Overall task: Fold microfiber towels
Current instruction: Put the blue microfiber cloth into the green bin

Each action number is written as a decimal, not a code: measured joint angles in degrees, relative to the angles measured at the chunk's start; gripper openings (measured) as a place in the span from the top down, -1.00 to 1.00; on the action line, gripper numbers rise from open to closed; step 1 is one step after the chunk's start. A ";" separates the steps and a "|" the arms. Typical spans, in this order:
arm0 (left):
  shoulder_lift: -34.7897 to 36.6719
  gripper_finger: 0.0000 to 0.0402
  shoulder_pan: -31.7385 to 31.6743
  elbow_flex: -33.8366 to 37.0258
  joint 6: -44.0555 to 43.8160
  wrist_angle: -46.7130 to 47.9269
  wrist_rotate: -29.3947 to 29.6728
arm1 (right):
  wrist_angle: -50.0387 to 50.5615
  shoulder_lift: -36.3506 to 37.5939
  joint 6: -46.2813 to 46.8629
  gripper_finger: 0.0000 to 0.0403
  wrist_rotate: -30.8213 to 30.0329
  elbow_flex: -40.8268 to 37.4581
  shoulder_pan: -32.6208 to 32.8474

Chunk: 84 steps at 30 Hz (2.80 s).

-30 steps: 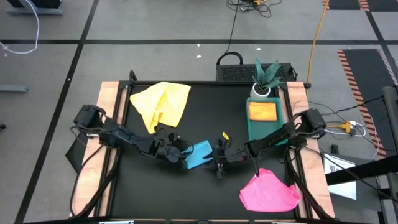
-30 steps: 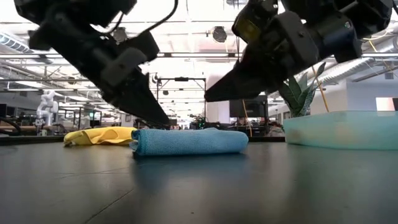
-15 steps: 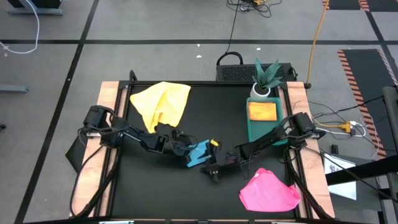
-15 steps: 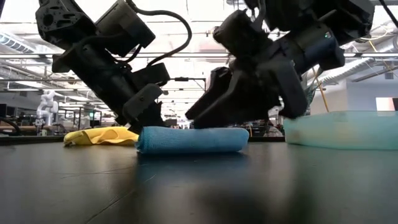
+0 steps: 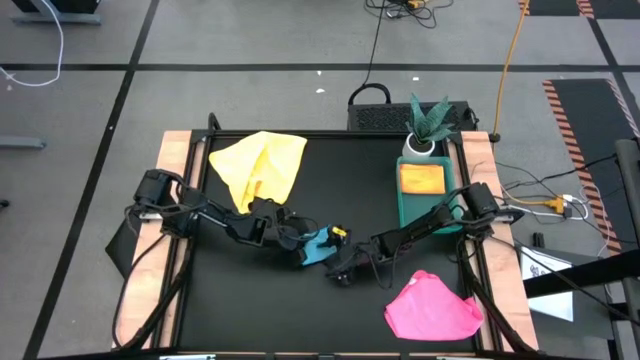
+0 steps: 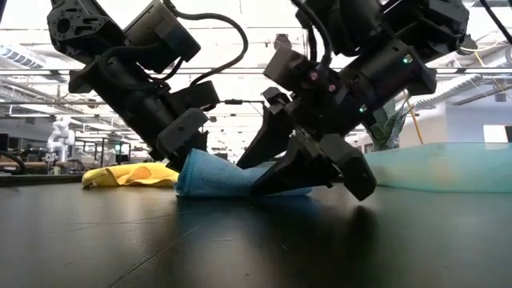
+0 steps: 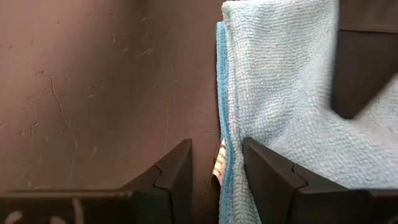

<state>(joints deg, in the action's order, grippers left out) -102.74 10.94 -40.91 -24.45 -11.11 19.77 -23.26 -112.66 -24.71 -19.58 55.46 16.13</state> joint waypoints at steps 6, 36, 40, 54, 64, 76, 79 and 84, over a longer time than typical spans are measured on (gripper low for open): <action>-0.04 0.28 0.00 0.04 -0.11 0.00 -0.12 | -0.51 0.00 1.48 0.16 0.21 0.00 -1.30; 10.10 0.28 3.84 0.26 1.64 11.25 2.31 | 14.39 18.42 11.19 0.96 10.89 -0.02 0.99; 10.12 0.28 4.67 0.24 1.49 11.23 3.23 | 27.70 29.27 12.94 0.96 10.85 0.00 0.31; 10.12 0.28 6.20 0.20 1.45 10.98 4.63 | 69.06 57.28 14.25 0.96 -20.13 -4.05 -11.71; 10.14 0.28 6.45 0.16 1.14 10.90 4.92 | 79.84 55.80 18.53 0.96 -24.05 -13.02 -25.06; 10.21 0.28 6.47 0.13 0.70 10.84 5.60 | 66.15 49.47 11.42 0.96 -5.47 -16.70 -23.67; 10.21 0.28 6.47 0.11 0.68 10.86 5.62 | 58.43 47.96 11.35 0.96 -2.74 -16.70 -23.18; 10.21 0.28 6.47 0.11 0.55 10.86 5.62 | 44.98 44.34 10.12 0.96 0.35 -16.68 -23.16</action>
<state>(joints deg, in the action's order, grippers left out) -92.53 17.41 -40.80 -23.90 -0.25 25.39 21.73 -68.32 -14.60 -19.23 38.79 -7.03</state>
